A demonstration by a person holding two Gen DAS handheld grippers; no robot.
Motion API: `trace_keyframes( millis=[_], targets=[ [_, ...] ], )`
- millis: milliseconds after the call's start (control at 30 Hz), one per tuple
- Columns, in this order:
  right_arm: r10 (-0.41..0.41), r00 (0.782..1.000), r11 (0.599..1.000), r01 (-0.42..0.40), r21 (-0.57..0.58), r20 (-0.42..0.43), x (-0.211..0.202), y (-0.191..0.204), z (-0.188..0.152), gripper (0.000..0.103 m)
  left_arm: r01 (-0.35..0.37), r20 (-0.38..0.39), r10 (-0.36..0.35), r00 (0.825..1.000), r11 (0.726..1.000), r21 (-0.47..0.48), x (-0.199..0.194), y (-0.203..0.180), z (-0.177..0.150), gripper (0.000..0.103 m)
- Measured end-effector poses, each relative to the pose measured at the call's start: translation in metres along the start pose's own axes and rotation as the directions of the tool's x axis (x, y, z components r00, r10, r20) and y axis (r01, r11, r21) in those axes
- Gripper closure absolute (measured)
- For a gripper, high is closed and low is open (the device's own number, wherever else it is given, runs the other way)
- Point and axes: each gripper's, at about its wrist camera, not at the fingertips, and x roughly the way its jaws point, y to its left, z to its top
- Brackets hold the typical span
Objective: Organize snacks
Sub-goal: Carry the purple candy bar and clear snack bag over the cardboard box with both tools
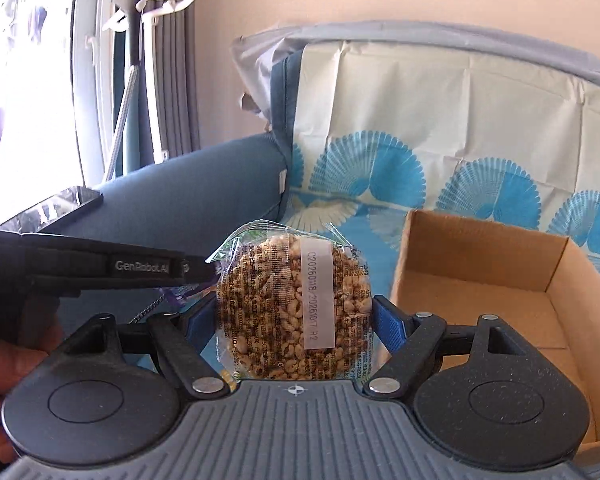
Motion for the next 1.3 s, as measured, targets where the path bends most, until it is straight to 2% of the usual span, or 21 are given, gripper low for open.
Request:
trace_keyframes(
  millis=[133,300,400,533,633,733,933,1167,1300],
  targets=[
    [0.003,0.999,0.998,-0.005,0.063,0.032,-0.009,-0.017,0.005,0.022,0.011,-0.007,-0.011,1.000,1.000,-0.004,0.001,-0.001,0.004,0.079],
    [-0.052,0.997,0.996,0.047,0.080,0.058,-0.019,-0.043,0.018,0.022,0.028,-0.015,-0.029,0.999,0.999,-0.016,0.000,-0.007,0.005,0.079],
    [-0.084,0.994,0.995,0.080,0.059,0.066,-0.020,-0.065,0.033,0.022,0.048,-0.025,-0.048,0.999,0.999,-0.023,0.001,-0.015,0.006,0.079],
    [-0.164,0.983,0.986,0.163,0.020,0.083,-0.021,-0.103,0.043,0.022,0.082,-0.032,-0.082,0.996,0.997,0.001,0.003,-0.035,0.005,0.079],
    [-0.237,0.970,0.970,0.233,0.071,0.058,-0.019,-0.132,0.029,0.022,0.112,-0.032,-0.111,0.993,0.993,0.029,0.006,-0.054,0.003,0.079],
    [-0.287,0.957,0.950,0.288,0.118,-0.026,-0.015,-0.149,0.007,0.022,0.147,-0.036,-0.146,0.989,0.988,0.053,0.011,-0.073,0.000,0.079],
    [-0.345,0.938,0.933,0.348,0.095,-0.039,-0.019,-0.164,-0.004,0.022,0.215,-0.050,-0.211,0.976,0.972,0.095,0.023,-0.109,-0.008,0.079],
    [-0.393,0.917,0.911,0.399,0.107,-0.067,-0.023,-0.183,-0.013,0.022,0.265,-0.036,-0.263,0.964,0.942,0.206,0.045,-0.147,-0.006,0.079],
    [-0.408,0.910,0.904,0.413,0.106,-0.070,-0.025,-0.184,-0.015,0.022,0.276,-0.044,-0.274,0.961,0.934,0.225,0.058,-0.157,-0.009,0.079]
  ],
)
